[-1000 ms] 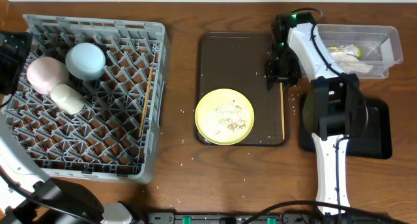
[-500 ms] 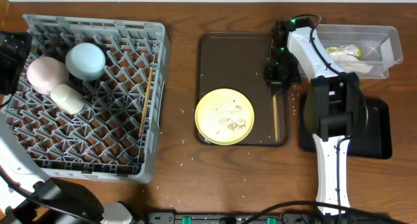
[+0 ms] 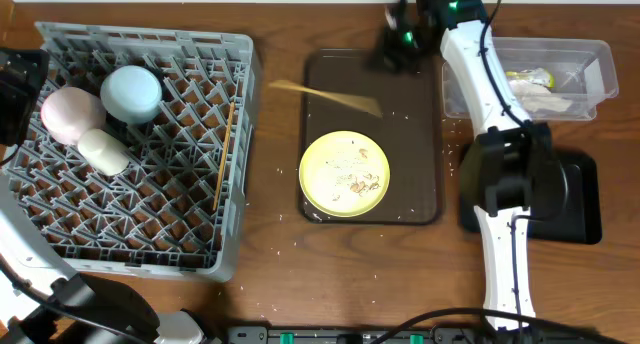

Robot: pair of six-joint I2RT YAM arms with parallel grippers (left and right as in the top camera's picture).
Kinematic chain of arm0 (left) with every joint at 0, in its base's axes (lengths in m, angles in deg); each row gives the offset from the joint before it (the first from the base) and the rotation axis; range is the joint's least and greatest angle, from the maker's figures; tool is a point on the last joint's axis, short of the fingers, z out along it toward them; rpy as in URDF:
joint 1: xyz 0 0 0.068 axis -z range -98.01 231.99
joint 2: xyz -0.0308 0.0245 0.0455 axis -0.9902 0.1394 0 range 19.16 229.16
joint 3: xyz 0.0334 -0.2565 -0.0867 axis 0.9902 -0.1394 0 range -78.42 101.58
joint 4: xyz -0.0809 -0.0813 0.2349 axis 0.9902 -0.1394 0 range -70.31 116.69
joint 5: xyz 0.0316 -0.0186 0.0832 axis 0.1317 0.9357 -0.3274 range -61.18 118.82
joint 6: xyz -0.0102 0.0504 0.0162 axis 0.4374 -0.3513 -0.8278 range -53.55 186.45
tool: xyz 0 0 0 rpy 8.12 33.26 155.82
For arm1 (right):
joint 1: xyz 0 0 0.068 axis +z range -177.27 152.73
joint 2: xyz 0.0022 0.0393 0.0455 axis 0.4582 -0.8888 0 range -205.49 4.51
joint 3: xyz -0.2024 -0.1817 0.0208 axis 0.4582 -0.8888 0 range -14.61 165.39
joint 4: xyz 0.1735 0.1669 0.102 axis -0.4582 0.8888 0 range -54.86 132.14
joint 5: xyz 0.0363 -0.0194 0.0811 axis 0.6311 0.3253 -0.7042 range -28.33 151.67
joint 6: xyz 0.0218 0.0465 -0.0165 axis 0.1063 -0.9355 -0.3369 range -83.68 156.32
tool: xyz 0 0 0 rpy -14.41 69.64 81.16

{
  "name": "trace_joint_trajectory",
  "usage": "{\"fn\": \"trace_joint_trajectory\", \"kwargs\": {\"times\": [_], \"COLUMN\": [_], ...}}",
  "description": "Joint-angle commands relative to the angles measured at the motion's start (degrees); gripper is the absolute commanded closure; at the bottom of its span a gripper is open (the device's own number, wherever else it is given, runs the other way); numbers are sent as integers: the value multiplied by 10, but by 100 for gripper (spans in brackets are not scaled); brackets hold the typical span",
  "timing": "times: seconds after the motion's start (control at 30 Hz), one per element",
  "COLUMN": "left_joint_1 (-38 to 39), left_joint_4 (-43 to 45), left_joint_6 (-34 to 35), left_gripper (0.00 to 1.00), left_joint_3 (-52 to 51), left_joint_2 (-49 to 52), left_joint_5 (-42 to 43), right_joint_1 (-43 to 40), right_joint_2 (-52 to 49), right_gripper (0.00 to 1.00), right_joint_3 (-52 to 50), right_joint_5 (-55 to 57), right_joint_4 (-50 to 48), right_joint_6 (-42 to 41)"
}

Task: Sort waste into correct bins and load items into the dishwasher

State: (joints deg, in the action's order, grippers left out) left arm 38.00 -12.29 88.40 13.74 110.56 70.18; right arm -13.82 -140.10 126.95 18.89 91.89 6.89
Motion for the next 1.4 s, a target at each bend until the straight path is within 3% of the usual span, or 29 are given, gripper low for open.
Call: {"fn": "trace_joint_trajectory", "kwargs": {"times": [0.0, 0.17, 0.4, 0.53, 0.63, 0.9, 1.1, 1.2, 1.37], "left_joint_1": [-1, -1, -1, -1, -1, -1, -1, -1, -1], "left_joint_4": [-1, -10, -11, -11, -11, -9, -9, -9, -9], "left_joint_6": [-14, -14, -14, -14, -14, -14, -14, -14, -14], "left_gripper": [2, 2, 2, 2, 2, 2, 2, 2, 2], "left_joint_3": [0, 0, 0, 0, 0, 0, 0, 0, 0], "left_joint_2": [-11, -11, -10, -10, -10, -10, -10, -10, -10], "left_joint_5": [-5, -5, -5, -5, -5, -5, -5, -5, -5], "right_joint_1": [41, 79, 86, 81, 79, 104, 141, 152, 155], "right_joint_2": [3, 3, 3, 3, 3, 1, -12, -32, -56], "right_gripper": [99, 99, 95, 73, 63, 63, 53, 50, 53], "right_joint_3": [5, 5, 5, 5, 5, -8, -11, -11, -11], "right_joint_5": [-91, -61, 56, 132, 195, 246, 370, 374, 370], "right_joint_4": [-70, -124, -82, -33, 19, 36, 26, 25, 22], "right_joint_6": [-141, -168, -75, 10, 82, 193, 277, 325, 332]}}
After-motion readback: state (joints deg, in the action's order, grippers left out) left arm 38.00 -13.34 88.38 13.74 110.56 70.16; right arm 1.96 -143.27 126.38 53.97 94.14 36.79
